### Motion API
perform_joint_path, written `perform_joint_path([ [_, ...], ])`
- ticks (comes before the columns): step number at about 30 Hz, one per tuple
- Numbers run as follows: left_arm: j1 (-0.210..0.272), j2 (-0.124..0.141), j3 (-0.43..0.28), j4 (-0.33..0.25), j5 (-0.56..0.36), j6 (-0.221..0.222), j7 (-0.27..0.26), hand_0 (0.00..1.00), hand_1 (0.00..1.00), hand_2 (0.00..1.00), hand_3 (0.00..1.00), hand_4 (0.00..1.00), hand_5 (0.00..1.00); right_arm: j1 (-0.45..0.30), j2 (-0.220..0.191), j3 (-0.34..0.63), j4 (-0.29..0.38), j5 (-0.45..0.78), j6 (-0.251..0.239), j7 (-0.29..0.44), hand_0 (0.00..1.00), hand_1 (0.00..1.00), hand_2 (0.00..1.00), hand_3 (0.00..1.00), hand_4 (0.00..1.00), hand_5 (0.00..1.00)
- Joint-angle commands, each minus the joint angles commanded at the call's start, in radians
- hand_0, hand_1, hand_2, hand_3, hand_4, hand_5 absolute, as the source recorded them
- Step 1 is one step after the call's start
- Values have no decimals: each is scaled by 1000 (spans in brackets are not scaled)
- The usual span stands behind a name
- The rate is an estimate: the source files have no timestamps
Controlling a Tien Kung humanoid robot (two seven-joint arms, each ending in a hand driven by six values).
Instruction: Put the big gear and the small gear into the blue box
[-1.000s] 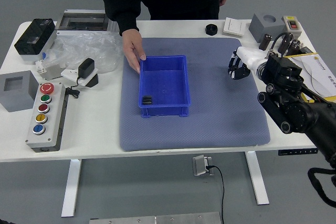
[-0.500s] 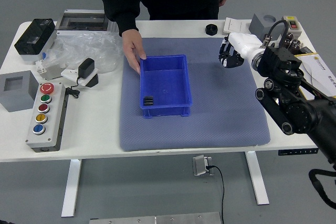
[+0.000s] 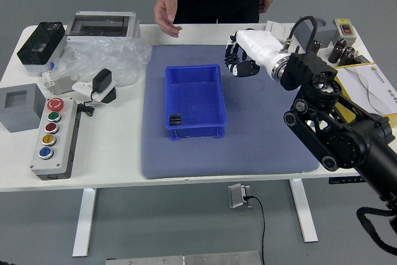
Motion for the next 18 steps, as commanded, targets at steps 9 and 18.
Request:
perform_joint_path([
  [9,3,-3,2,0,4,0,0,788,757,751,692,597,304,-17,55,-51,-4,24,-8,3,582,434,437,414,537,94],
  [18,2,-6,10,0,3,-1,-2,788,756,749,693,602,306,-31,87,-100,-26,60,-16,8,584,440,447,422,545,103],
])
